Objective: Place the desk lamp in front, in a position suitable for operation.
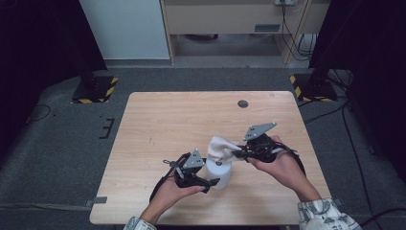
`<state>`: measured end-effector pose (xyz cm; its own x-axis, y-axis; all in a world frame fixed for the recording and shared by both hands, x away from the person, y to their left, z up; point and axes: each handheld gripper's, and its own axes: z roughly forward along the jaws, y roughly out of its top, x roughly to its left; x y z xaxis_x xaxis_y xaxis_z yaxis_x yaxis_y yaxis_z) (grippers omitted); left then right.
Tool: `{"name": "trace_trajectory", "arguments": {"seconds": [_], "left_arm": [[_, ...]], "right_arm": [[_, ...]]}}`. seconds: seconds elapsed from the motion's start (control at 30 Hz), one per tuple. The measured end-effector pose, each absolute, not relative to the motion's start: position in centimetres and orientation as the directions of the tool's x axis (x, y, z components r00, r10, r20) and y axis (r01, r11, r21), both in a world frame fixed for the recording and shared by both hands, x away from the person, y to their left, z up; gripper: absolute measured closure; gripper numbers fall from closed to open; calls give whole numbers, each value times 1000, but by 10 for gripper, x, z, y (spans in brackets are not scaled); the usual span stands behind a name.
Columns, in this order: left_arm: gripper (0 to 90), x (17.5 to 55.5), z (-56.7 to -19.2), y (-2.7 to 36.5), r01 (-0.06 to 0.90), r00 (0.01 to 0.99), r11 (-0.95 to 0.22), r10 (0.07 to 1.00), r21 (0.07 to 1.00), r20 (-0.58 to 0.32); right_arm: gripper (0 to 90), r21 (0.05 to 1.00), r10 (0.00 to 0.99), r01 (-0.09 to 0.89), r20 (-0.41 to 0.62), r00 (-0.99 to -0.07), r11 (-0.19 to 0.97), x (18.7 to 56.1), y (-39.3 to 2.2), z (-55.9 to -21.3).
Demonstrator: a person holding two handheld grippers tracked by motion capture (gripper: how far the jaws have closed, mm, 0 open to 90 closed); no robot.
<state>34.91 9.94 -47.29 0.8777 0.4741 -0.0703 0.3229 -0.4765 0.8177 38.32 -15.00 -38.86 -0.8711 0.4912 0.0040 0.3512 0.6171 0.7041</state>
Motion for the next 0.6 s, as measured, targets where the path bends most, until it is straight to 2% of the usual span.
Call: {"name": "trace_trajectory", "arguments": {"seconds": [0.1,0.4,0.6], "left_arm": [[144,349,-473,98,320,882,-476,466,819,-74],[144,349,-471,99,317,872,-487,487,814,-48],[145,349,-472,98,318,877,-483,476,816,-60]], "right_arm": [[789,676,451,333,0,-892,658,380,-133,-388],[791,629,424,330,0,-906,704,385,-107,-392],[792,623,387,318,26,-922,715,373,-111,-391]]}}
